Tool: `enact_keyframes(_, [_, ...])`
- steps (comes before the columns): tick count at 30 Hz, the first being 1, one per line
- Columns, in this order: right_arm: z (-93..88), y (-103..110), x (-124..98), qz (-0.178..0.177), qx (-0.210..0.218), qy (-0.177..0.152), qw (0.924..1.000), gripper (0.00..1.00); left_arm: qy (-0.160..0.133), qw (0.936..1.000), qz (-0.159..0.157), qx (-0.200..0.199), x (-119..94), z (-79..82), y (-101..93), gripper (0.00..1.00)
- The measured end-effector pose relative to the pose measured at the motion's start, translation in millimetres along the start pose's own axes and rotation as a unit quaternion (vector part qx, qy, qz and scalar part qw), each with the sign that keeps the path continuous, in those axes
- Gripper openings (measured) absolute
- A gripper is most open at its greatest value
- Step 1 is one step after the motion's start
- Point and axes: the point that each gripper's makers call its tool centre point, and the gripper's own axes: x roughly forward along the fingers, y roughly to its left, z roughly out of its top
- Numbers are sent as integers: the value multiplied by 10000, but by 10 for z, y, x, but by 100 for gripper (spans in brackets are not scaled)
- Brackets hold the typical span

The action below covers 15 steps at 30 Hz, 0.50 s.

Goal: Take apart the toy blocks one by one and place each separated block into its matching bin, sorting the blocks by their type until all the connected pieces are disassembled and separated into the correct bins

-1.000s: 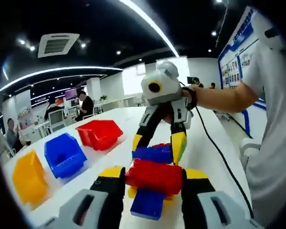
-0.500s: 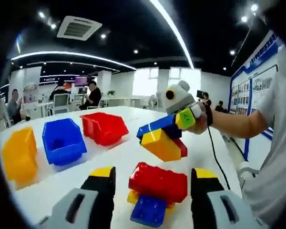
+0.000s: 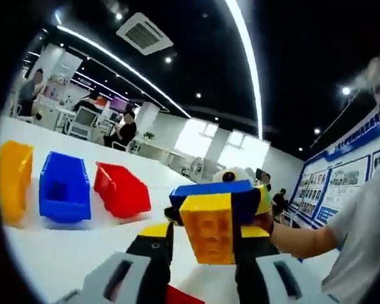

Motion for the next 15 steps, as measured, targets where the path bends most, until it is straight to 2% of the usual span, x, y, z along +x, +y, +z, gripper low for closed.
enact_keyframes(1, [-30,13,-24,-1,74,5,10000,47,7,9999,23,-131,13,-15,-41,30])
enact_keyframes(3, [-66,11,-25,-250,-519,1,9983,47,-14,9997,142,-206,17,-32,-41,29])
enact_keyframes(5, [-90,8,-25,-494,-863,94,9950,47,-95,9993,347,-105,-17,-27,27,26])
enact_keyframes(7, [-19,-78,-89,-1026,-1276,56,9865,45,-156,9977,654,12,-58,-7,111,25])
enact_keyframes(9, [54,-71,-123,-1319,-1731,1,9760,42,-20,9908,1281,443,-106,-33,270,25])
enact_keyframes(11, [48,-19,-123,-1481,-2110,129,9661,35,41,9882,1449,496,-106,-60,292,25])
enact_keyframes(12, [36,-47,-137,-1743,-2374,269,9553,30,2,9858,1626,423,-134,-43,379,25])
enact_keyframes(13, [54,-66,-151,-1967,-2786,399,9392,29,51,9820,1797,583,-153,-40,437,25])
enact_keyframes(14, [31,-60,-135,-2088,-3099,558,9259,29,228,9736,2078,911,-160,-68,484,25])
enact_keyframes(15, [37,-107,-156,-2196,-3241,735,9172,28,277,9696,2202,1030,-165,-69,508,25])
